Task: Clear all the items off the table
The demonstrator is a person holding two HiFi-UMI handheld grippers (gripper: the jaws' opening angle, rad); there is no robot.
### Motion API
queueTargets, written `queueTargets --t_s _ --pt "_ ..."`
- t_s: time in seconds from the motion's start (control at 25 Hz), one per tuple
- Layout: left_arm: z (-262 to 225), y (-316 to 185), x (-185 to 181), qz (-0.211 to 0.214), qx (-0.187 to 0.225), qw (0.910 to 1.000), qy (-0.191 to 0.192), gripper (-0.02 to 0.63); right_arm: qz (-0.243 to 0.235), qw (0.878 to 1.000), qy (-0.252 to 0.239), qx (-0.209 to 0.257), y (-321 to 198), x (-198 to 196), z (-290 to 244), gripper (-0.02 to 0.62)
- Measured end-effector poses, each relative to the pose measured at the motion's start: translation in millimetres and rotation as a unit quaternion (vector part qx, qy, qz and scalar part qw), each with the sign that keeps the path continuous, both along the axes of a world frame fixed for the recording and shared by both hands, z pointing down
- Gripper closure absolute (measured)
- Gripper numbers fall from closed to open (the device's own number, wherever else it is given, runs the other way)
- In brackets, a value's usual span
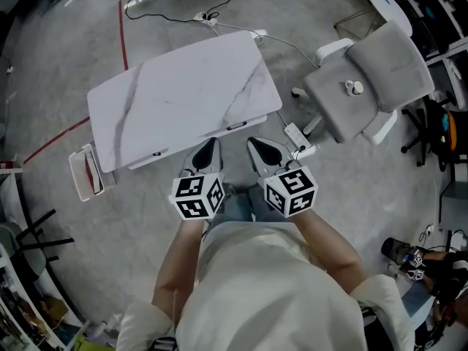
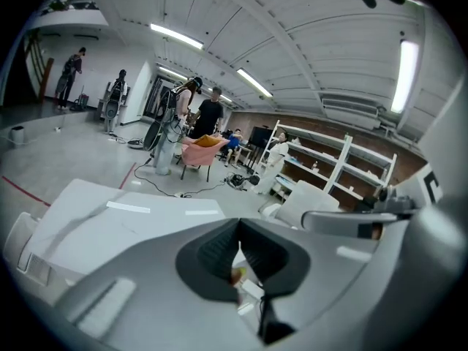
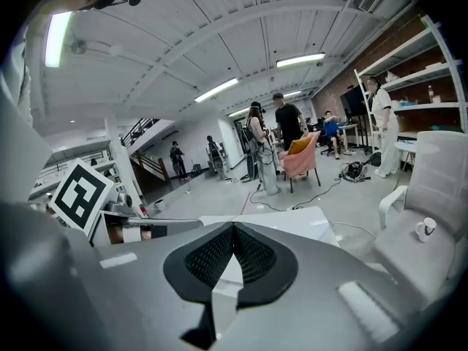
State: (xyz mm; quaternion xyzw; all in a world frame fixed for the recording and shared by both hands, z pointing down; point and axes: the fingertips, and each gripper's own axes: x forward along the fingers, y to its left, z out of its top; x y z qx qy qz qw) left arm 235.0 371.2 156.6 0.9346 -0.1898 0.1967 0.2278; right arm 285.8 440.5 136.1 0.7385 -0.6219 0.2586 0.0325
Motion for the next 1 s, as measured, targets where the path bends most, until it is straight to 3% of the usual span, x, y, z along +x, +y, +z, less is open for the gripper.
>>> queueTargets --t_s 0.32,0.6,1.0 --pt "-6 35 -12 -0.039 -0.002 0.9992 0.003 0.597 -0.035 0.999 0.008 0.009 23 -8 -9 0.597" --pt "-10 80 -26 -0.091 0.007 0.9958 0.002 0.597 -0.107 0.994 0.029 0.008 69 -26 -8 0.598" --pt "-13 141 -30 -0.112 0.019 0.9935 0.000 0.597 -0.128 0.991 0.040 0.023 120 -17 -12 0.598"
